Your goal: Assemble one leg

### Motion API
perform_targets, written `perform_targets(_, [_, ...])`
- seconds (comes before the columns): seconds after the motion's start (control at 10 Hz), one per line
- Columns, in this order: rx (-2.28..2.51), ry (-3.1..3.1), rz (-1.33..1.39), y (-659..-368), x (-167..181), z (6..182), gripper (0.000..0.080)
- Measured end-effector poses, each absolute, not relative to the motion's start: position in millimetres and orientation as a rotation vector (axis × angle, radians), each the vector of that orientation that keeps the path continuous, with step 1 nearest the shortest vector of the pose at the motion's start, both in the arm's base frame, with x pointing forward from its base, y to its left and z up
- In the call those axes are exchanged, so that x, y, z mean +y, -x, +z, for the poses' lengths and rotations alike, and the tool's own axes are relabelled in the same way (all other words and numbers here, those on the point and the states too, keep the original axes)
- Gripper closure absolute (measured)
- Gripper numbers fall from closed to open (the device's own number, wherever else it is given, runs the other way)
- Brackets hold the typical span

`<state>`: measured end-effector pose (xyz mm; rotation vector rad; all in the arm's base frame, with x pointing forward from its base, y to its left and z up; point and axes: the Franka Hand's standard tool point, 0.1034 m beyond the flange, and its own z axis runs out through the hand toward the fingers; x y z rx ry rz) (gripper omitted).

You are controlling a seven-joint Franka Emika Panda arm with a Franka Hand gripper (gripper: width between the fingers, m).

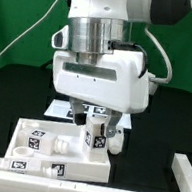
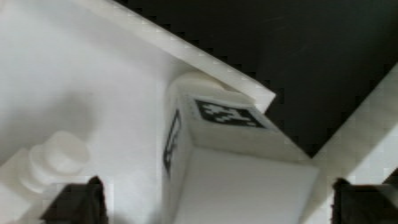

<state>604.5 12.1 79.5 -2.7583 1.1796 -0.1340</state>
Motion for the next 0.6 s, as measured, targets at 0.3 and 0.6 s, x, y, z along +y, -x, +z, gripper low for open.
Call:
perform_targets(0.3, [0.866,2.883,-0.157,-604.5,12.1,79.4,0.0151])
perform_targets(0.6, [0.306,3.037,-0.172,-603.6,17.5,79.0,0.0151])
